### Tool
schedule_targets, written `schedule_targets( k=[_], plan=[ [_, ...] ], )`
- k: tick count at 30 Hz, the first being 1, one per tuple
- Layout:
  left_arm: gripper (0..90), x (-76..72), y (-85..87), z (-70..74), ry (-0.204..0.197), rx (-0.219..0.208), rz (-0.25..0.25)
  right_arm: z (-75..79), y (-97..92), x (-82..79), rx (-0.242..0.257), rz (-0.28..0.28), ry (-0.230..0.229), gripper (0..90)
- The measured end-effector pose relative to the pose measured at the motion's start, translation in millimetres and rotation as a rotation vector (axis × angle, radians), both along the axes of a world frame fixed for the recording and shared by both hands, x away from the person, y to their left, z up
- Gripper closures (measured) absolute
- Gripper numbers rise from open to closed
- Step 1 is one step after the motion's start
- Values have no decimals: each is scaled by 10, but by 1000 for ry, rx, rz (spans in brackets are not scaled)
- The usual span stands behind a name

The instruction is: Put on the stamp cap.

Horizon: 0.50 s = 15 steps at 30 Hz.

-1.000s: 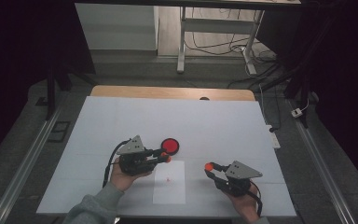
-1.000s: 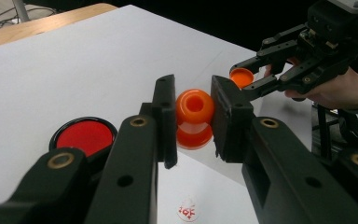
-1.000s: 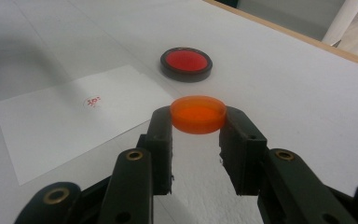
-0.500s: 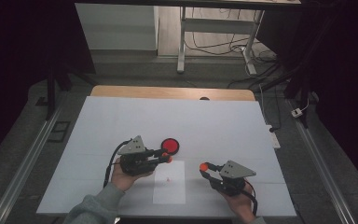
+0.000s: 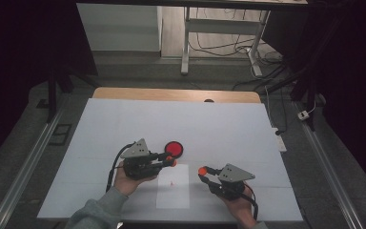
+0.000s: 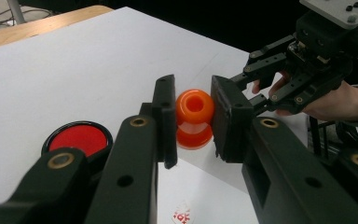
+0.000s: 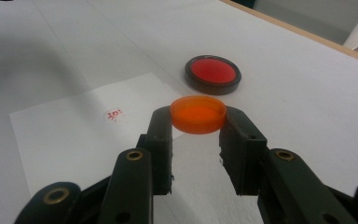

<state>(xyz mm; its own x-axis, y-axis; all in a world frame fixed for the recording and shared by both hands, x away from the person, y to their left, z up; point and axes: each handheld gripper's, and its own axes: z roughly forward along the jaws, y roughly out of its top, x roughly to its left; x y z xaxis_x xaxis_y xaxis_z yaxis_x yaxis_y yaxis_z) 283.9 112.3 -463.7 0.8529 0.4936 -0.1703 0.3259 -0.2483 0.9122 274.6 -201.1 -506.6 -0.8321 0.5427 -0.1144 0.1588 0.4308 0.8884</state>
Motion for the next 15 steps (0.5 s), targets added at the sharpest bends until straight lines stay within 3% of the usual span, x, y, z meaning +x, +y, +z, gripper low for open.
schedule_targets(
  k=[15],
  plan=[
    [721, -9, -55, 9, -3, 2, -15, -27, 238, -3, -7, 53, 8, 646]
  ],
)
